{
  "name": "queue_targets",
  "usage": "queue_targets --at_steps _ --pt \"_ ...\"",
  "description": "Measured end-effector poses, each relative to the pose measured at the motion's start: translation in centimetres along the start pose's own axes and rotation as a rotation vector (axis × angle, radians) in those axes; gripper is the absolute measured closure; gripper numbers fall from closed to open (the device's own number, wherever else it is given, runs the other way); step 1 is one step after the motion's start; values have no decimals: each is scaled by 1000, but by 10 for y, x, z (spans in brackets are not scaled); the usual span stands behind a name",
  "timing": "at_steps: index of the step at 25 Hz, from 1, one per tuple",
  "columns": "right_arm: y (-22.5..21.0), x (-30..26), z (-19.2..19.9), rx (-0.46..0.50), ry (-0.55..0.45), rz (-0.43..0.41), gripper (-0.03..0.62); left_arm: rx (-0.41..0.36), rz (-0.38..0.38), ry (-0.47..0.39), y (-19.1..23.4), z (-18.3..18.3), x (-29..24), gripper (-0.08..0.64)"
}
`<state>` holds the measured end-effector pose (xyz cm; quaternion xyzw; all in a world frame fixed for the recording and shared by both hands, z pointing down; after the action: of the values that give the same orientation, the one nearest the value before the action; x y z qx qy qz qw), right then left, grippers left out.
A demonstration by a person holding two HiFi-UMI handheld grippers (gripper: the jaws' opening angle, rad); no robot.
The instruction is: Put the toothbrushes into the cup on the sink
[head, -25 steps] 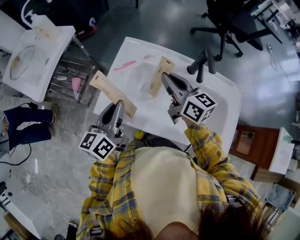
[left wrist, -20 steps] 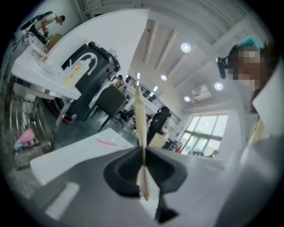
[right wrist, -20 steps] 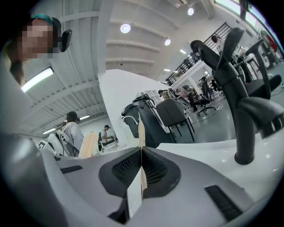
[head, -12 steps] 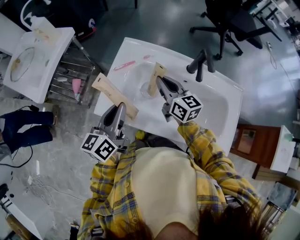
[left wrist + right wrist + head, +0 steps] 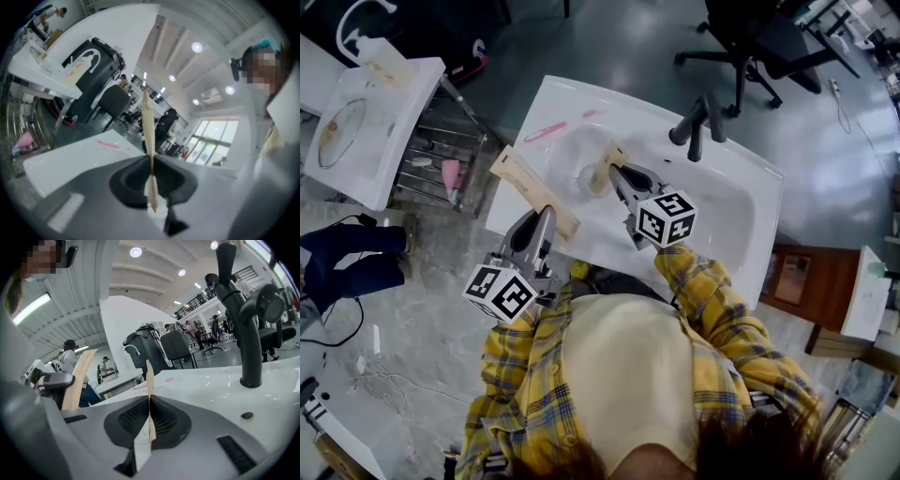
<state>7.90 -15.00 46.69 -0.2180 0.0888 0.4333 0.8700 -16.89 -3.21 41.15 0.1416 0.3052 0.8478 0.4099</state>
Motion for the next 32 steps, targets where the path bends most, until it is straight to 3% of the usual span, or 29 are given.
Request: queue_targets --at_steps 12,14,23,26,32 --pt "-14 13 5 -38 89 27 567 20 52 44 0 4 -13 534" --pt "-17 17 5 -56 101 27 482 25 60 50 0 5 -15 535" --pt "-17 61 -9 -67 22 30 472 33 110 96 -3 8 -22 534" --pt "-10 72 -21 -68 -15 -15 472 38 147 135 -5 10 -24 535" --pt "15 78 -50 -74 -46 -230 483 49 268 212 -15 13 -32 535"
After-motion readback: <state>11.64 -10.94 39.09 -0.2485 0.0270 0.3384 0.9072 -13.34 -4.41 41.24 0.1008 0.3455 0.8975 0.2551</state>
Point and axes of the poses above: the fingertips, and each gripper's own axes: x backward along the fingers, y to its left, z out of its underside, the point moved 10 cm from there along x, backward along the fingers, and after that the axes turned 8 degrees about z, right-handed, at the moved point
